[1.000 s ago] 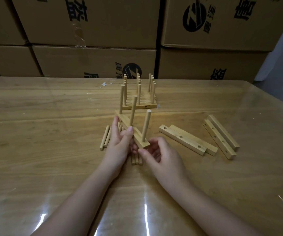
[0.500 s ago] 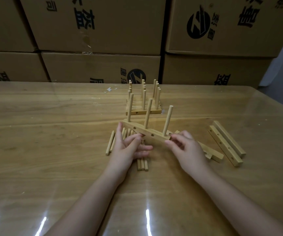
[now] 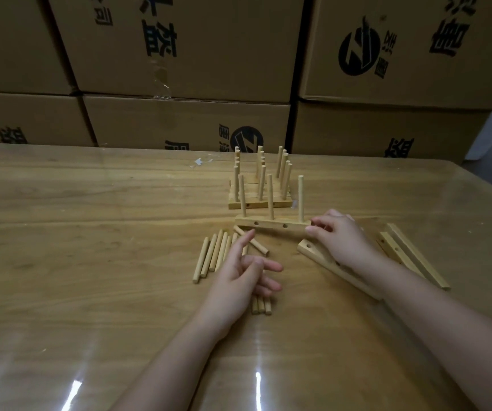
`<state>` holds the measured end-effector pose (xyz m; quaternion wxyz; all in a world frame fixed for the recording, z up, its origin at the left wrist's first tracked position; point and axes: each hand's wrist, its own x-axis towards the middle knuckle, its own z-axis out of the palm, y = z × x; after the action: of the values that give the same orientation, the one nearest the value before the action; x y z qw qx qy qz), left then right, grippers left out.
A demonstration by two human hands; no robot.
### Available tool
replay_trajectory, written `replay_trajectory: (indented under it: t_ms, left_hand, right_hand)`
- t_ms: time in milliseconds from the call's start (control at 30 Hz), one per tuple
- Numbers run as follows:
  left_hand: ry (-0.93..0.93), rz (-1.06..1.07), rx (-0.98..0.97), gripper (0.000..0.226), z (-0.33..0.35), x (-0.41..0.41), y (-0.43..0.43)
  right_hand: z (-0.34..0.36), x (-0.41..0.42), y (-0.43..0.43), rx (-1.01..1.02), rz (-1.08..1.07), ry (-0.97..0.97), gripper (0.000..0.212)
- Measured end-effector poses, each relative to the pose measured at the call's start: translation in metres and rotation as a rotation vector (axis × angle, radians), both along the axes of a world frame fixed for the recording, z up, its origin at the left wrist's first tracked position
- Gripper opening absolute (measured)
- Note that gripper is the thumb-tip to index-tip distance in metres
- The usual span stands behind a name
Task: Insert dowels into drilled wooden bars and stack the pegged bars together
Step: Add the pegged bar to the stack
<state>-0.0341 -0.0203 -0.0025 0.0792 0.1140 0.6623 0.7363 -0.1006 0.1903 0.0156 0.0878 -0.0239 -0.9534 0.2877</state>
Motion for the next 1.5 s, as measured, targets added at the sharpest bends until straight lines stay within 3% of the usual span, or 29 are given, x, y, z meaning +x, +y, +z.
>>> replay_trajectory:
  t_ms: [200, 333, 833, 1500]
  left_hand:
    - [-0.024, -0.012, 0.003, 0.048, 0.003, 0.001, 0.000]
    - [-0.016, -0.034, -0.012, 0.049, 0.004, 0.003, 0.001]
    - [-0.008, -0.049, -0.006, 0.052, 0.001, 0.003, 0.000]
    - [0.000, -0.057, 0.011, 0.055, -0.001, -0.002, 0.000]
  right_hand:
    - [-0.006, -0.025, 0.001, 0.106, -0.018, -0.162, 0.036]
    - [-0.006, -0.035, 0.000, 0.032, -0.018, -0.216, 0.034]
    - [-0.013, -0.057, -0.002, -0.079, -0.098, -0.182, 0.031]
    - [-0.017, -0.098, -0.019, 0.099, -0.222, -0.137, 0.035]
